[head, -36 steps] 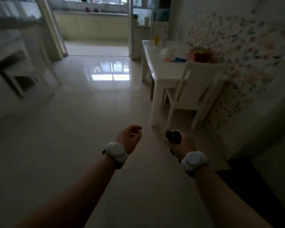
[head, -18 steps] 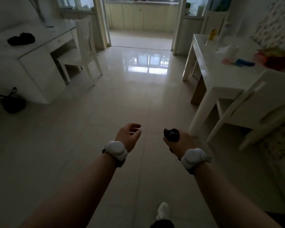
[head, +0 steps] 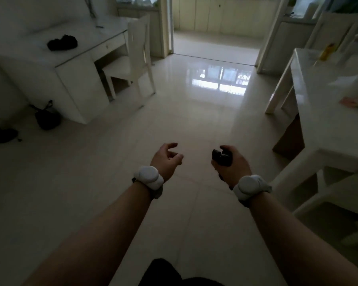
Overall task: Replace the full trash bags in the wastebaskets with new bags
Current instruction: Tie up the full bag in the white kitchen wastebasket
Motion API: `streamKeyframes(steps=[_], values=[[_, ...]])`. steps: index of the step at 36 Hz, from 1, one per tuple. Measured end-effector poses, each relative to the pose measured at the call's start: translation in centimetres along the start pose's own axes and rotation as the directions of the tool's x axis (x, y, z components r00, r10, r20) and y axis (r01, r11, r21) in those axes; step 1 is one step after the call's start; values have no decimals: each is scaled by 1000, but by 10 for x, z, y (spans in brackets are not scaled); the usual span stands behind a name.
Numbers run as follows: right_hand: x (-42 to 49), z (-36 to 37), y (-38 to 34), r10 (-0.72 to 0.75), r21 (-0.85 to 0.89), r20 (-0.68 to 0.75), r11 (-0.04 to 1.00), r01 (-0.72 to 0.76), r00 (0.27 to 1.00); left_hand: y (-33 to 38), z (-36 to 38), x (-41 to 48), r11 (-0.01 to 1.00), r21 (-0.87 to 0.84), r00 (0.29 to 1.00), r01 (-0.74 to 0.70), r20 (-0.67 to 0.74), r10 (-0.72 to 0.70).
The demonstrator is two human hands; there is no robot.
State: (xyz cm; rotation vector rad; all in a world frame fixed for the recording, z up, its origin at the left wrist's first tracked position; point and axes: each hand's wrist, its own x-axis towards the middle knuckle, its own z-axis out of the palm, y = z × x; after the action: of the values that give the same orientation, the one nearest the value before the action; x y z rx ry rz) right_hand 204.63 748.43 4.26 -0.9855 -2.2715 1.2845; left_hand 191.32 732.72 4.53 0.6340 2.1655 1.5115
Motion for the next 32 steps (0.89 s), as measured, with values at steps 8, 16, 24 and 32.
streamKeyframes(steps=[8, 16, 24, 32], values=[[122, 41, -8, -19, -149, 137, 988, 39, 990, -21, -16, 117, 996, -5, 996, 92, -15, -92], [267, 65, -37, -27, -234, 101, 971, 50, 994, -15, -37, 270, 996, 15, 996, 84, 40, -84], [360, 63, -41, 37, -216, 48, 976, -26, 998, 11, -22, 392, 997, 53, 991, 51, 121, -57], [485, 49, -20, 70, -191, 20, 979, -65, 997, 24, 18, 520, 992, 129, 990, 14, 136, -31]])
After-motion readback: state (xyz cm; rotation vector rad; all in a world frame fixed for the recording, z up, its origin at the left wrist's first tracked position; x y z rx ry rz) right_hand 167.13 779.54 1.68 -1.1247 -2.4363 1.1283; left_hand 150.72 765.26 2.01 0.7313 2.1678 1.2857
